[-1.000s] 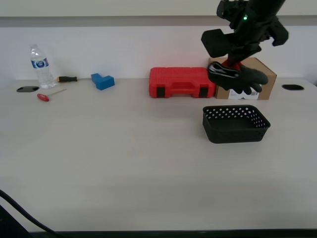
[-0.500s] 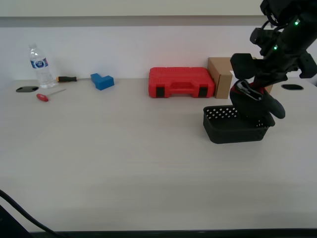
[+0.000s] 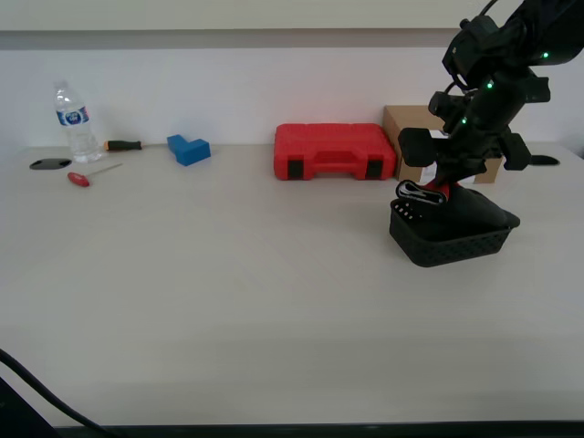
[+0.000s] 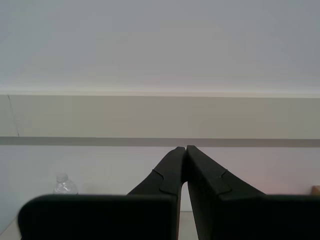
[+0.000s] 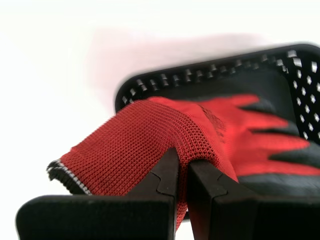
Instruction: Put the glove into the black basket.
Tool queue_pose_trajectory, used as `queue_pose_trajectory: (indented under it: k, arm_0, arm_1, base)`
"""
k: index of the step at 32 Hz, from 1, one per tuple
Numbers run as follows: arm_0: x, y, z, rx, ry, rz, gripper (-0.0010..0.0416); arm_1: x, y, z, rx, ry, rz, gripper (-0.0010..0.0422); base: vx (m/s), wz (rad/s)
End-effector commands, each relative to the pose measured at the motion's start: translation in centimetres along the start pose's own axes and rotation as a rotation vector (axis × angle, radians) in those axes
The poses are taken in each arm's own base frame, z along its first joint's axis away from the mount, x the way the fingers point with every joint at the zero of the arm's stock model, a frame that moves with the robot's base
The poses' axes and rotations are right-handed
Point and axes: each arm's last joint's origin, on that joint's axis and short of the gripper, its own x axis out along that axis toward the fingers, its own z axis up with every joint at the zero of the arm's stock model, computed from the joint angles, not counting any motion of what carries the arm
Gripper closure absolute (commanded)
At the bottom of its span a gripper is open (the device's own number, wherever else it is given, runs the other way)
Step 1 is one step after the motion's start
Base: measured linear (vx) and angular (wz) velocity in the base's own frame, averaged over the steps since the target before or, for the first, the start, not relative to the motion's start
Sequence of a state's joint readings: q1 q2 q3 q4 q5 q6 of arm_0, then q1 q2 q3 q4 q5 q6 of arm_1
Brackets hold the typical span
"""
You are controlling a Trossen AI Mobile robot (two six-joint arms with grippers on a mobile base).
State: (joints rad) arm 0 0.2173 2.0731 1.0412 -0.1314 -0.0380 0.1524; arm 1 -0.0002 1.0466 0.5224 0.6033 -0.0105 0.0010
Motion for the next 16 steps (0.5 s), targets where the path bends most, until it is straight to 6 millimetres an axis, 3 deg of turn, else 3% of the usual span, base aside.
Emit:
queue_pose_trajectory:
  k: [1,4,7,11,16]
  arm_0:
    - [1.5,-0.3,0.3,-0.012,0.049,-0.007,0.0407]
    - [4.4,-0.5,-0.4,-0.011,0.114,-0.008,0.0407]
    - [5.6,-0.6,-0.2,-0.009,0.128,-0.005,0.0407]
    - [6.5,-0.6,0.2,-0.002,0.160,0.040,0.0406]
    - [6.2,-0.5,0.6,-0.034,0.144,0.044,0.0406]
  arm_1:
    - [0.0,0.0,0.1,0.000,-0.006,0.000,0.0412]
    - [0.0,0.0,0.0,0.000,-0.003,0.000,0.0412]
    - [0.0,0.0,0.1,0.000,-0.006,0.000,0.0412]
    - [0.0,0.0,0.1,0.000,-0.005,0.003,0.0412]
    - [0.0,0.0,0.1,0.000,-0.005,0.003,0.0412]
  base:
    - [0.000,0.000]
    - [0.000,0.000]
    - [0.000,0.000]
    - [0.000,0.000]
    - [0.000,0.000]
